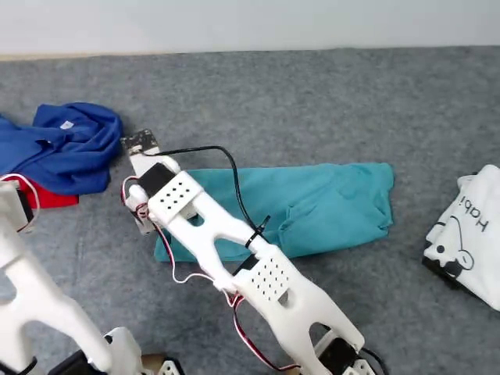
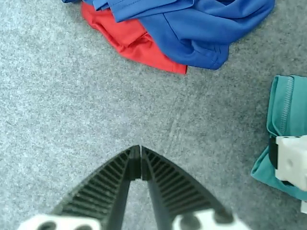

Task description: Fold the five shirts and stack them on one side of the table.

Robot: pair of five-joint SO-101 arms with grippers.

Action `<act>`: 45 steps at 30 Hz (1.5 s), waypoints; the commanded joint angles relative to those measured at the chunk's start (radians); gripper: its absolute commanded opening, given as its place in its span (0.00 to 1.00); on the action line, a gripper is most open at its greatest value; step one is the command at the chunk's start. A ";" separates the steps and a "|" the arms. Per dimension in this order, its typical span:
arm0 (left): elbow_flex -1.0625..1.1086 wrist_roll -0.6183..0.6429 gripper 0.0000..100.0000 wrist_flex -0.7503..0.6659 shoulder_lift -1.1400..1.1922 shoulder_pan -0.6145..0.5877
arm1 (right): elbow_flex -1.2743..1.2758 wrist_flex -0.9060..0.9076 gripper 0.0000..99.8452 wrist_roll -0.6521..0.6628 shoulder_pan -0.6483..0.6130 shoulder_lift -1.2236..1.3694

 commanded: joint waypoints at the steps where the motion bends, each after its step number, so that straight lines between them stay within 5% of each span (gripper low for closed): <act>1: -0.004 0.008 0.01 -0.009 -0.034 0.000 | -0.086 0.010 0.27 0.006 -0.031 -0.018; 21: -0.004 0.008 0.01 -0.011 -0.034 -0.002 | -0.044 -0.016 0.26 0.009 -0.036 0.099; 28: -0.004 0.006 0.01 -0.011 -0.034 -0.002 | -0.046 -0.016 0.01 0.054 -0.016 0.094; 45: -0.002 0.008 0.01 -0.074 -0.032 0.005 | -0.330 0.225 0.01 0.091 0.107 0.036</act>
